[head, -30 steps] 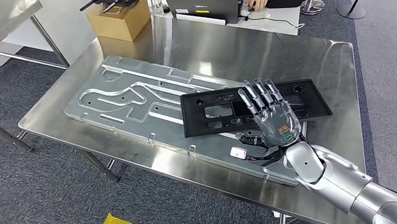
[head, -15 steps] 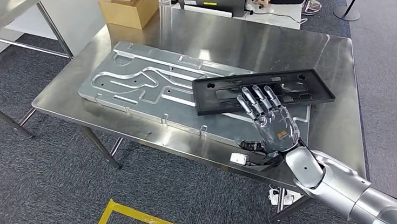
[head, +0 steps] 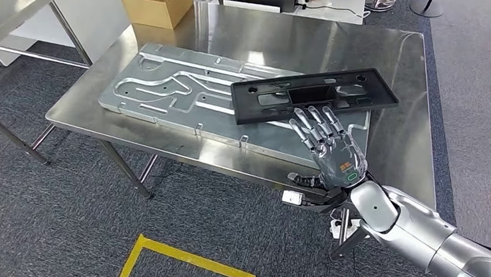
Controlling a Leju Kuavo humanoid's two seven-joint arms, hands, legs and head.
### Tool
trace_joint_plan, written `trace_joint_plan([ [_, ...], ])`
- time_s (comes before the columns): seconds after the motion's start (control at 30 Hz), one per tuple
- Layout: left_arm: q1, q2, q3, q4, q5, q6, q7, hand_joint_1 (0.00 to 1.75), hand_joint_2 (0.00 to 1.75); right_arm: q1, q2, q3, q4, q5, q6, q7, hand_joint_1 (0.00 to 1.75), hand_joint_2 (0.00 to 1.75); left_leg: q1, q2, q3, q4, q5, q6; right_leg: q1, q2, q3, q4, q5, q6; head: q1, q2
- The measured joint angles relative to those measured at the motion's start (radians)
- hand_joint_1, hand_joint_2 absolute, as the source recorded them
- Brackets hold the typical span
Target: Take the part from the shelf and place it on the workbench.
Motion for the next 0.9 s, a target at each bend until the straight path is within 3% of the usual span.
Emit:
trace_joint_plan([
  [0.03, -0.001, -0.001, 0.000, 0.000, 0.000, 0.000, 0.000, 0.00, 0.00, 0.002, 0.001, -0.007, -0.001, 0.000, 0.000, -0.004, 0.00, 0.00, 0.005, -0.002, 0.047, -0.066, 0.014, -0.010, -0.003, 0.001, -0.014, 0.009, 0.004, 0.007, -0.001, 0.000],
  [0.1, -0.003, -0.003, 0.000, 0.000, -0.001, 0.000, 0.000, 0.00, 0.00, 0.004, 0.001, -0.023, -0.003, 0.000, 0.000, -0.011, 0.00, 0.00, 0.009, -0.009, 0.108, -0.167, 0.014, -0.013, -0.001, 0.004, -0.038, 0.029, 0.013, 0.023, -0.001, 0.000],
  [0.13, -0.003, -0.004, 0.000, 0.000, -0.001, 0.000, -0.001, 0.00, 0.00, 0.007, 0.001, -0.032, -0.004, 0.000, 0.000, -0.018, 0.00, 0.00, 0.007, -0.012, 0.114, -0.183, 0.004, -0.007, 0.002, 0.007, -0.046, 0.033, 0.018, 0.029, -0.001, 0.000],
  [0.2, -0.002, -0.004, 0.000, 0.000, -0.001, 0.002, -0.002, 0.00, 0.00, 0.020, 0.003, -0.053, -0.005, 0.000, 0.000, -0.041, 0.00, 0.00, 0.005, -0.007, 0.103, -0.183, 0.007, 0.016, 0.000, 0.011, -0.052, 0.036, 0.027, 0.037, 0.001, 0.000],
  [0.23, -0.002, -0.003, 0.001, 0.000, -0.001, 0.002, -0.003, 0.00, 0.00, 0.030, 0.004, -0.063, -0.006, 0.000, 0.000, -0.054, 0.00, 0.00, 0.004, -0.003, 0.099, -0.182, 0.011, 0.028, -0.004, 0.011, -0.057, 0.043, 0.018, 0.040, 0.002, 0.000],
  [0.3, -0.001, -0.003, 0.001, 0.000, -0.001, 0.004, -0.004, 0.00, 0.00, 0.048, 0.005, -0.086, -0.009, 0.000, 0.000, -0.072, 0.00, 0.00, -0.001, 0.008, 0.085, -0.184, 0.025, 0.051, -0.007, 0.009, -0.083, 0.108, -0.046, 0.043, 0.002, 0.000],
  [0.37, 0.001, -0.003, 0.001, 0.000, 0.001, 0.005, -0.005, 0.00, 0.00, 0.060, 0.006, -0.105, -0.015, 0.000, 0.000, -0.081, 0.00, 0.00, -0.009, 0.020, 0.066, -0.184, 0.038, 0.064, -0.004, 0.009, -0.131, 0.244, -0.134, 0.044, 0.002, 0.000],
  [0.4, 0.002, -0.003, 0.001, 0.000, 0.001, 0.006, -0.005, 0.00, 0.00, 0.066, 0.006, -0.112, -0.017, 0.000, 0.000, -0.085, 0.00, 0.00, -0.014, 0.028, 0.058, -0.184, 0.043, 0.067, -0.001, 0.009, -0.146, 0.302, -0.159, 0.042, 0.002, 0.000],
  [0.43, 0.003, -0.003, 0.001, 0.000, 0.002, 0.007, -0.006, 0.00, 0.00, 0.072, 0.006, -0.117, -0.019, 0.000, 0.000, -0.087, 0.00, 0.00, -0.020, 0.035, 0.052, -0.183, 0.047, 0.070, 0.003, 0.009, -0.145, 0.329, -0.165, 0.036, 0.002, 0.000],
  [0.47, 0.004, -0.003, 0.001, 0.000, 0.002, 0.007, -0.006, 0.00, 0.00, 0.078, 0.006, -0.120, -0.020, 0.000, 0.000, -0.090, 0.00, 0.00, -0.027, 0.043, 0.049, -0.183, 0.049, 0.072, 0.009, 0.008, -0.122, 0.315, -0.152, 0.026, 0.002, 0.000],
  [0.5, 0.004, -0.003, 0.001, 0.000, 0.002, 0.007, -0.006, 0.00, 0.00, 0.082, 0.006, -0.123, -0.022, 0.000, 0.000, -0.092, 0.00, 0.00, -0.035, 0.051, 0.048, -0.183, 0.051, 0.073, 0.017, 0.005, -0.081, 0.263, -0.129, 0.010, 0.002, 0.000],
  [0.57, 0.004, -0.006, 0.002, 0.001, 0.002, 0.008, -0.006, 0.00, 0.00, 0.083, 0.006, -0.133, -0.029, 0.000, 0.000, -0.094, 0.00, 0.00, -0.044, 0.071, 0.048, -0.185, 0.053, 0.075, 0.045, -0.033, 0.012, 0.119, -0.095, -0.043, -0.002, 0.000],
  [0.6, 0.004, -0.008, 0.002, 0.001, 0.002, 0.009, -0.006, 0.00, 0.00, 0.082, 0.007, -0.140, -0.034, 0.000, -0.001, -0.094, 0.00, 0.00, -0.044, 0.082, 0.049, -0.187, 0.056, 0.074, 0.059, -0.055, 0.042, 0.066, -0.087, -0.064, -0.004, 0.000],
  [0.63, 0.004, -0.011, 0.002, 0.002, 0.002, 0.009, -0.006, 0.00, 0.00, 0.080, 0.007, -0.147, -0.038, 0.000, -0.001, -0.094, 0.00, 0.00, -0.041, 0.094, 0.049, -0.188, 0.058, 0.072, 0.071, -0.072, 0.056, 0.037, -0.086, -0.078, -0.007, 0.000],
  [0.7, 0.001, -0.013, 0.002, 0.003, 0.003, 0.010, -0.007, 0.00, 0.00, 0.081, 0.008, -0.157, -0.042, 0.000, -0.001, -0.094, 0.00, 0.00, -0.038, 0.117, 0.054, -0.196, 0.062, 0.065, 0.077, -0.066, 0.065, 0.012, -0.070, -0.084, -0.008, 0.000],
  [0.73, 0.001, -0.012, 0.002, 0.003, 0.003, 0.010, -0.007, 0.00, 0.00, 0.083, 0.008, -0.160, -0.043, 0.000, -0.001, -0.095, 0.00, 0.00, -0.038, 0.109, 0.057, -0.197, 0.059, 0.062, 0.074, -0.055, 0.073, -0.007, -0.059, -0.083, -0.008, 0.000],
  [0.8, 0.003, -0.011, 0.002, 0.003, 0.003, 0.011, -0.008, 0.00, 0.00, 0.087, 0.011, -0.163, -0.046, 0.000, -0.001, -0.097, 0.00, 0.00, -0.039, 0.056, 0.040, -0.153, 0.023, 0.054, 0.055, -0.032, 0.084, -0.044, -0.032, -0.079, -0.008, 0.000],
  [0.83, 0.005, -0.010, 0.002, 0.003, 0.003, 0.012, -0.008, 0.00, 0.00, 0.088, 0.014, -0.163, -0.047, 0.000, -0.001, -0.098, 0.00, 0.00, -0.034, 0.024, 0.018, -0.102, -0.008, 0.046, 0.048, -0.020, 0.082, -0.051, -0.024, -0.073, -0.008, 0.000],
  [0.9, 0.008, -0.007, 0.002, 0.003, 0.003, 0.013, -0.008, 0.00, 0.00, 0.093, 0.020, -0.163, -0.050, 0.000, -0.001, -0.099, 0.00, 0.00, -0.024, -0.001, -0.032, 0.015, -0.061, 0.029, 0.038, 0.007, 0.067, -0.047, -0.015, -0.066, -0.008, 0.000],
])
